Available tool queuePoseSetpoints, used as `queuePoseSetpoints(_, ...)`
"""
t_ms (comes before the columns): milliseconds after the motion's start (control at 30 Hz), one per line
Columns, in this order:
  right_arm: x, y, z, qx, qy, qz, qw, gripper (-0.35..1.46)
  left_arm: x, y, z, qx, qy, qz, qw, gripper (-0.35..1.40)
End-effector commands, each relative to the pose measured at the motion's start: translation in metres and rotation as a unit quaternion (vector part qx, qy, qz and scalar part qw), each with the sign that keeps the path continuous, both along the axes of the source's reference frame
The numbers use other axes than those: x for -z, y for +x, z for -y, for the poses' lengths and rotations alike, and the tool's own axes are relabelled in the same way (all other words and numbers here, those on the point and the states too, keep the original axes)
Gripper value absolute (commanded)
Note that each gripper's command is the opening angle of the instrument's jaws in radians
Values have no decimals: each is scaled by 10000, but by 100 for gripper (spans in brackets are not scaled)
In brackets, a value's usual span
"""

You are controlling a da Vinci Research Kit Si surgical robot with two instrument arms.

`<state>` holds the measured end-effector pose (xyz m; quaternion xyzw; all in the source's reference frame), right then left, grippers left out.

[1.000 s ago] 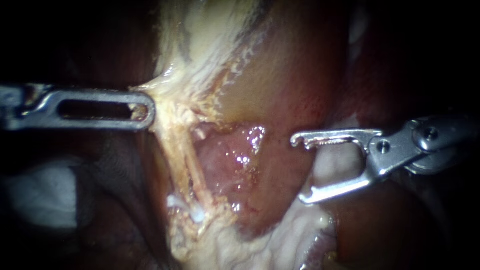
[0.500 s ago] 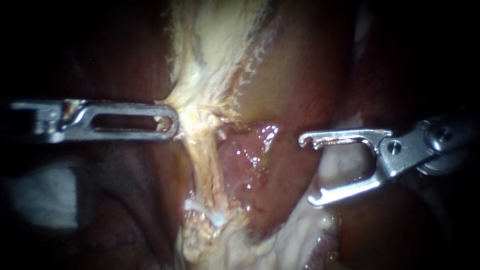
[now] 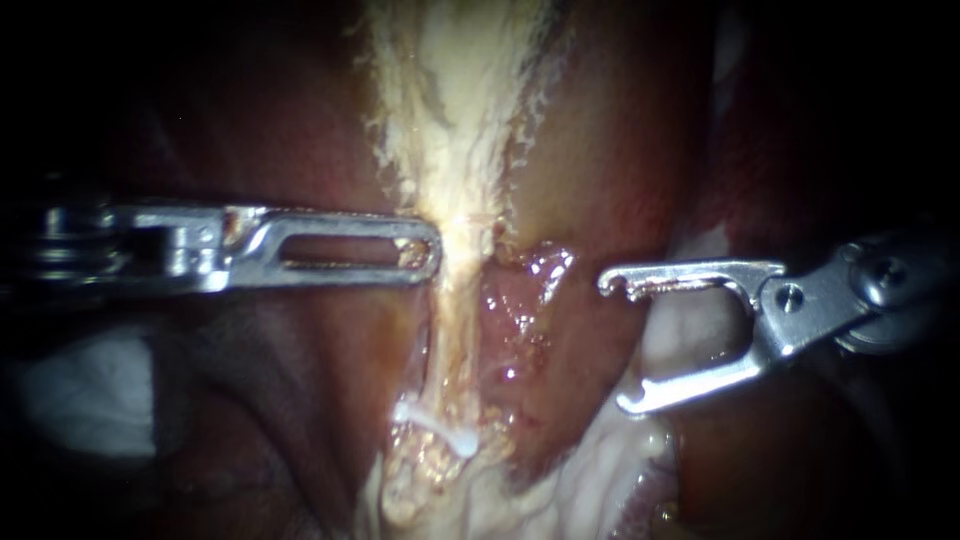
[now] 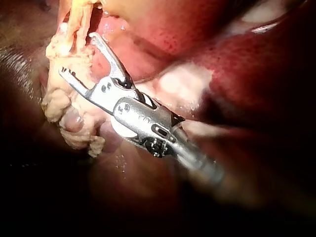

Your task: Going back first clip left tube

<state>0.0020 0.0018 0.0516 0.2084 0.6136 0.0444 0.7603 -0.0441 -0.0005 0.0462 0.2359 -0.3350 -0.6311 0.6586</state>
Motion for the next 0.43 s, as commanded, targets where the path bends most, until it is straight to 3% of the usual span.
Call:
queuePoseSetpoints(33, 0, -1, 0, 1, 0, 2, 10000, 60, 0, 1, 0, 0, 0, -5, 10000, -35)
queuePoseSetpoints(433, 1, 0, -2, -4, 6, 6, 10000, 60, 2, 5, 0, -14, 5, 4, 10000, -35)
